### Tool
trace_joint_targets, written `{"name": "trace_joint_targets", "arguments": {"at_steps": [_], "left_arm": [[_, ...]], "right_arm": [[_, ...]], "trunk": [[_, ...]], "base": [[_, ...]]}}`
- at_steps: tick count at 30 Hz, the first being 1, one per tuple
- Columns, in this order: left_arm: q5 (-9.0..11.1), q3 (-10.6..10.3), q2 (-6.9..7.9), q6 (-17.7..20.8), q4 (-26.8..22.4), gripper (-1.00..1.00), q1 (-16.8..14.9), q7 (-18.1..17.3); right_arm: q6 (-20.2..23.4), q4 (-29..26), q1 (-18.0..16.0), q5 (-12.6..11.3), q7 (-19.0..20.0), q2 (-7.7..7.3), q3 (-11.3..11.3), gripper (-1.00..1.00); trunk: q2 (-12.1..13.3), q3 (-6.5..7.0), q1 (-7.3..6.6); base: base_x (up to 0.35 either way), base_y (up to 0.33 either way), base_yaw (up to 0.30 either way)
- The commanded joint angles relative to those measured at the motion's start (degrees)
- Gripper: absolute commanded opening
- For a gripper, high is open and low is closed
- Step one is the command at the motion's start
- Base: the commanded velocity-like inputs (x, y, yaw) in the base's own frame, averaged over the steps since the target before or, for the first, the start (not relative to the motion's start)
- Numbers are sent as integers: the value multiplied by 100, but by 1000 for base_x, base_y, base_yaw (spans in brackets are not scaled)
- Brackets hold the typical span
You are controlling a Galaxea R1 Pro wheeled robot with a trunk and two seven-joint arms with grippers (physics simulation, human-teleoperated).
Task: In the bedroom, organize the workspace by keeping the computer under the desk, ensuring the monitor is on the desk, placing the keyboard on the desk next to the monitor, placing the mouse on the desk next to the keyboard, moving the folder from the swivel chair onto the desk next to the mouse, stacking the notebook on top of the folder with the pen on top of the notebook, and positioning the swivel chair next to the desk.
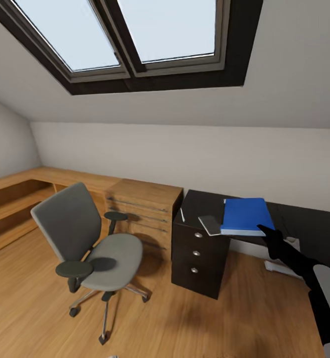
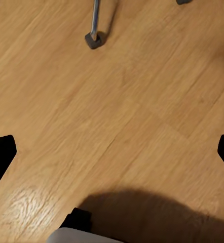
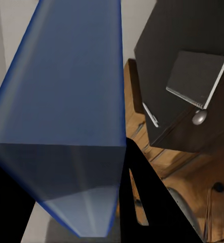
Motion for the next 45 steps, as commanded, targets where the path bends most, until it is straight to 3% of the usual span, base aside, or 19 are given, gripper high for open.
{"name": "trace_joint_targets", "arguments": {"at_steps": [1, 27, 34, 45], "left_arm": [[51, -49, 6, -10, -5, 100, -6, 47], [44, -84, 1, -10, -3, 100, -6, 47], [51, -291, 6, -10, -2, 100, -6, 52], [53, -351, 6, -10, -2, 100, -6, 50]], "right_arm": [[17, -4, -5, -65, -56, 0, -8, -100], [-31, 2, -5, -37, -53, -1, -18, -100], [-31, 1, -4, -32, -54, -5, -18, -100], [-32, 1, -5, -31, -54, -10, -18, -100]], "trunk": [[-5, -7, 0], [-5, -7, 0], [-5, -7, 0], [-5, -7, 0]], "base": [[0, 0, -297], [0, 0, -297], [0, 0, -297], [0, 0, -297]]}}
